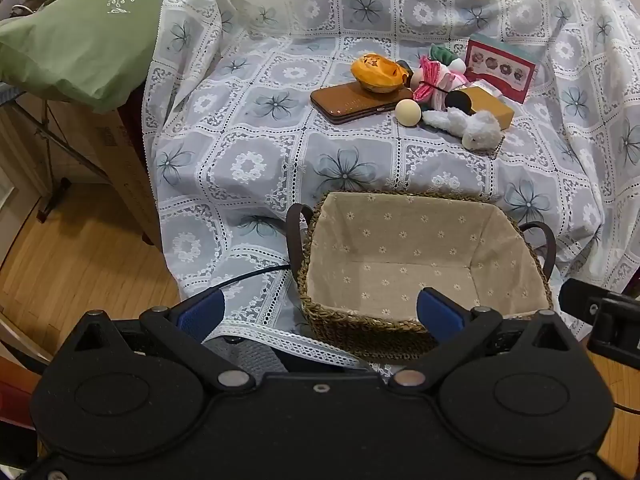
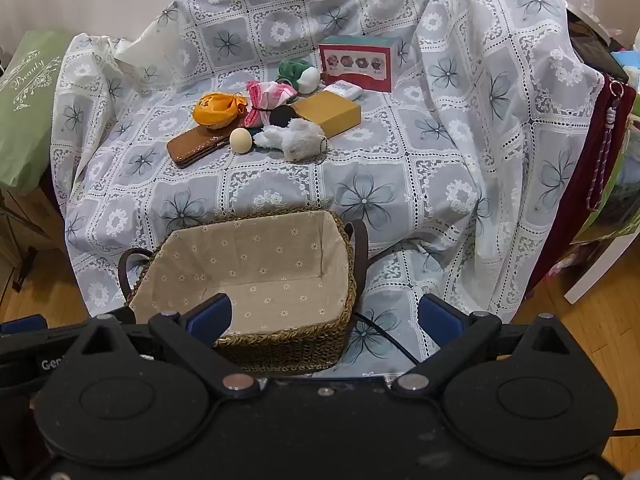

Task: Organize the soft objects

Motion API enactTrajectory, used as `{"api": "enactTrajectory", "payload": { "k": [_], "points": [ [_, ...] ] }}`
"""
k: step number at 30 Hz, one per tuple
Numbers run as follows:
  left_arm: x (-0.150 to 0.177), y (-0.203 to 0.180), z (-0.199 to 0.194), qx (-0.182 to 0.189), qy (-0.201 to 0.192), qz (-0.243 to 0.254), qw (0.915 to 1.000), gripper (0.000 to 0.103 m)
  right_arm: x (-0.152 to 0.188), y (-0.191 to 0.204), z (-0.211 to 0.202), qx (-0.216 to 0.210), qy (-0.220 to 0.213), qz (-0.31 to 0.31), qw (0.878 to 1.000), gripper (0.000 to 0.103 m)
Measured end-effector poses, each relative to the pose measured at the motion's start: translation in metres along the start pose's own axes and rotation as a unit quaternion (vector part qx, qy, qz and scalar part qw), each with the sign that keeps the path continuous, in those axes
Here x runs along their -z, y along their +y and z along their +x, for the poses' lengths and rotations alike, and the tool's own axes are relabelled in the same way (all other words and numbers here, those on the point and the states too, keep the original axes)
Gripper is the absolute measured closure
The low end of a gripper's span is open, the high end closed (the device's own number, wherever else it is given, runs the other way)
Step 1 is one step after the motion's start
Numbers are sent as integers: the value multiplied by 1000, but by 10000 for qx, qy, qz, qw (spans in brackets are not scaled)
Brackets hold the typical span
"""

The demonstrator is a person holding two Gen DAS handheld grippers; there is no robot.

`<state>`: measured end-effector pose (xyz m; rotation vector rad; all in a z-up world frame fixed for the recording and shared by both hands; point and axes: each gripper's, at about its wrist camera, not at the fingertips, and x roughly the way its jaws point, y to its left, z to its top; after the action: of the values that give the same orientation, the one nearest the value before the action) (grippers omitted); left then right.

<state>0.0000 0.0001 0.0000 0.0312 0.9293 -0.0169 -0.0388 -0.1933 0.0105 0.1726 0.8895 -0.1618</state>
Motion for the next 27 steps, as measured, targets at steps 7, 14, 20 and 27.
{"api": "enactTrajectory", "payload": {
  "k": [7,14,20,27],
  "points": [
    [0,0,0,19,31,-7,10000,4,-1,1,1,-26,-5,-1,10000,3],
    [0,0,0,22,42,-7,10000,4,0,2,1,-43,-41,-42,10000,3],
    [0,0,0,22,49,-10,10000,4,-2,2,0,-37,-22,-71,10000,2],
    [0,0,0,23,57,-9,10000,4,-2,2,-1,-36,-43,-97,9999,2]
  ]
}}
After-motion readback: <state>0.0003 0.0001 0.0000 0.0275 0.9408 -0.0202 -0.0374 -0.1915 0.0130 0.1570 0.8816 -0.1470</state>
